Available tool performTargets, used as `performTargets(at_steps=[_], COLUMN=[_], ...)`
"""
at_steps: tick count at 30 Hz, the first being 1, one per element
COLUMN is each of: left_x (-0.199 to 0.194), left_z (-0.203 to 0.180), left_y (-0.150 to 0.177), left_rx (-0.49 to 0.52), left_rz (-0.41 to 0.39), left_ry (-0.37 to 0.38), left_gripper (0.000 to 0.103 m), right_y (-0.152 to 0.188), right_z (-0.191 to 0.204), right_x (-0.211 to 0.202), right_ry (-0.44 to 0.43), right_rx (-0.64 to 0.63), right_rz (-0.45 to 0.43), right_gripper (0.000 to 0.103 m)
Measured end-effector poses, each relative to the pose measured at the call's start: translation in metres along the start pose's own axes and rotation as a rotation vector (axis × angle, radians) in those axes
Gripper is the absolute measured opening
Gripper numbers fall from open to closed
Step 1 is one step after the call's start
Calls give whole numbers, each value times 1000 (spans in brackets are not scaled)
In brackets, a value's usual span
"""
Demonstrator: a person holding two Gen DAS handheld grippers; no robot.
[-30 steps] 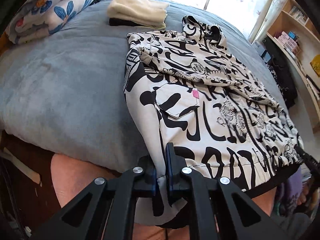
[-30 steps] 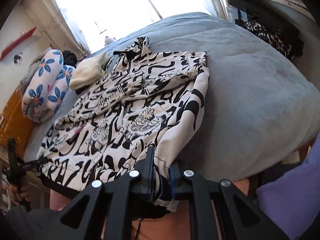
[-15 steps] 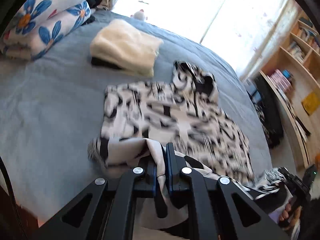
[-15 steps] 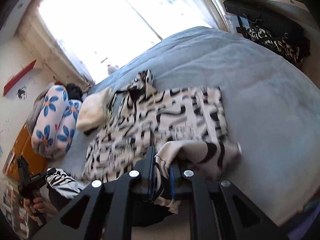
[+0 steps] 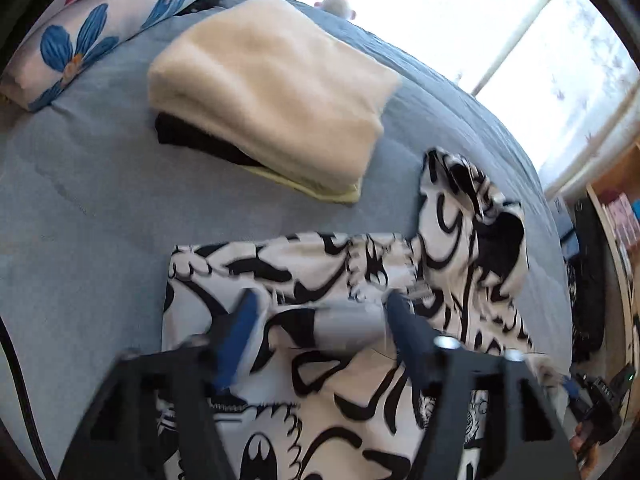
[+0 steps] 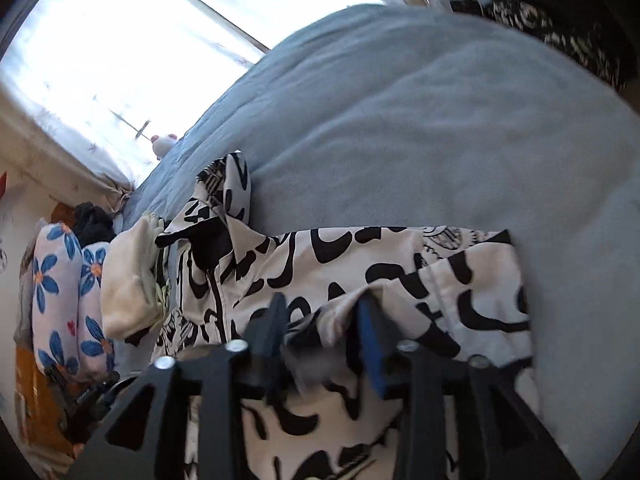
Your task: Fold large clothes
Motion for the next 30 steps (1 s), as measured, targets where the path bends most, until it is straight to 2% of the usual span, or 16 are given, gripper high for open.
performTargets(at_steps=[2, 4, 7, 11, 15, 17, 19, 21, 24, 27, 29, 30], left_x=[2, 6, 13, 34, 51, 60, 70, 78, 80, 83, 84, 83], left_z=[3, 4, 0, -7, -7, -5, 2, 5, 8, 12, 6, 2], left_y=[-11, -16, -12, 8, 25, 30, 32, 33, 28, 26, 28, 31], left_rx=[-17, 15, 121, 284, 440, 478, 489, 475, 459, 436, 442, 453], left_rz=[-23, -15, 12, 98, 146, 166, 190, 206, 186, 180, 168, 165], left_ry=[4, -9, -38, -56, -114, -145, -171, -163, -154, -143, -118, -100], left_gripper=[76, 76, 76, 76, 76, 76, 76, 76, 80, 79, 57, 32], right_y=[-5, -8, -7, 6, 21, 25, 27, 30, 31, 33, 35, 36], right_z=[-1, -4, -10, -23, -36, -39, -39, -39, -38, -34, -32, -30], right_x=[4, 8, 19, 41, 52, 53, 57, 63, 69, 77, 79, 78], right_ry=[-13, 18, 79, 151, 147, 133, 113, 103, 93, 115, 151, 171], right_rx=[-8, -49, -141, -299, -400, -431, -448, -471, -492, -519, -558, -577], right_rz=[-8, -18, -3, 53, 103, 107, 124, 145, 160, 161, 142, 128], right_gripper=[45, 46, 46, 47, 47, 47, 47, 50, 53, 53, 52, 45])
Point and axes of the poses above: each gripper's, at about its wrist camera, not at the fingertips, and x roughly the way its jaws point, z to its left, y to its underside, the point moved 10 cm from there along x, roughly the way its jaws point, and after that the axes turned 6 degrees about y, right-handed, at the moved point
